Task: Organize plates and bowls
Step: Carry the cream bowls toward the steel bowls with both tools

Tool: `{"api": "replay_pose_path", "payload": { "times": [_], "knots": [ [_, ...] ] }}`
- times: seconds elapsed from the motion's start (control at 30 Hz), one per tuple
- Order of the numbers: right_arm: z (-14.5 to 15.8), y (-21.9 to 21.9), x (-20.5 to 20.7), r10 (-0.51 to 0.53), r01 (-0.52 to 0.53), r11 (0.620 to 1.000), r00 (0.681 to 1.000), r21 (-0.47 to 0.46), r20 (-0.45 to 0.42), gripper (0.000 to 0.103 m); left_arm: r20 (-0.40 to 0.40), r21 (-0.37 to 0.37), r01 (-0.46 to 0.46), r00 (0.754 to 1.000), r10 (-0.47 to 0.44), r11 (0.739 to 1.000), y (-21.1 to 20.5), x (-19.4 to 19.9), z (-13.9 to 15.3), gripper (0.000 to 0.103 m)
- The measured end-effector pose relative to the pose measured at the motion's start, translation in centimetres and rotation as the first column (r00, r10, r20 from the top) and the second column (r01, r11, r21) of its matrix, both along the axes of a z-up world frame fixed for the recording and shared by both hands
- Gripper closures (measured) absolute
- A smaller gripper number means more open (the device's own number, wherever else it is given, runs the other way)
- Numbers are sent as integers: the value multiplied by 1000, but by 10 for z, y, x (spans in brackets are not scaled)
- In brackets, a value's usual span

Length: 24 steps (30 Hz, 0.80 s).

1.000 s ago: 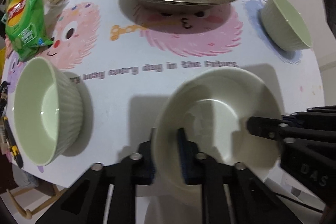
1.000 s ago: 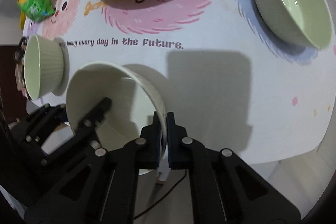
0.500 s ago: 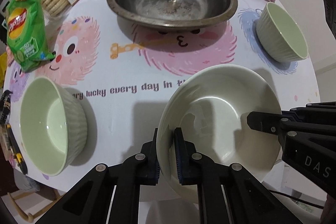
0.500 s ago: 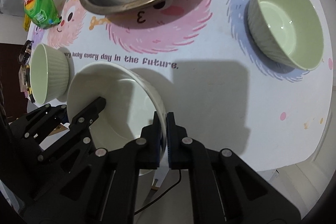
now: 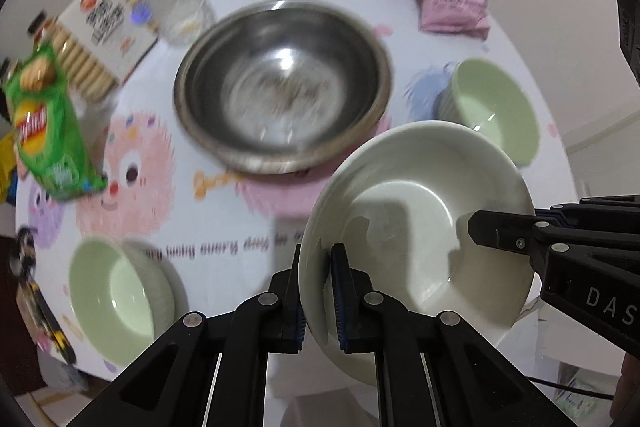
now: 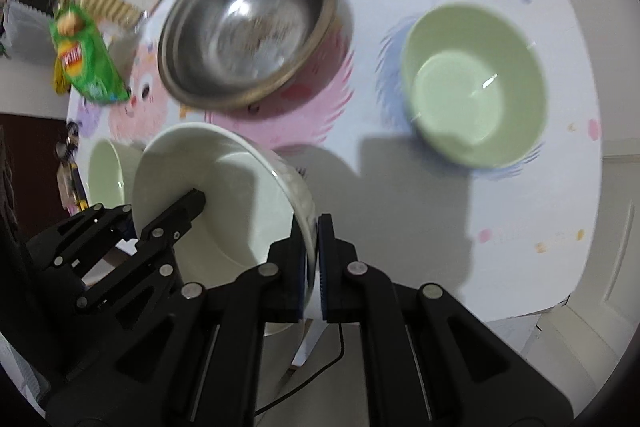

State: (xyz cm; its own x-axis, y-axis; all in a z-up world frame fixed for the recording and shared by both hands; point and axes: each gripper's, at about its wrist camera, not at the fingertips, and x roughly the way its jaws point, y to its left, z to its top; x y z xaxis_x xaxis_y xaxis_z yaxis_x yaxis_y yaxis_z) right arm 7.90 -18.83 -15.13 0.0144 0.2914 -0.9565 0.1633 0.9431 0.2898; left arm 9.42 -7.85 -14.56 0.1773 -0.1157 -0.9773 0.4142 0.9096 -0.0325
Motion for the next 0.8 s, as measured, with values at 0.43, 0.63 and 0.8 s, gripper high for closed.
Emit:
{"api": "replay_pose_path", "payload": {
  "times": [0.43, 0.63, 0.8],
  "knots": [
    [34, -88, 29, -154, 160, 985, 984, -65, 89, 96, 49, -20, 132, 990, -130, 991, -96, 38, 29, 93],
    [29, -122, 34, -196, 201, 977, 978, -76, 71, 96, 19, -30, 149, 989, -148, 988, -125, 50, 20, 93],
    [18, -136, 37, -205, 208, 975, 978, -82, 40, 96, -6, -17, 166, 986, -166, 986, -138, 52, 6, 93]
  ]
}}
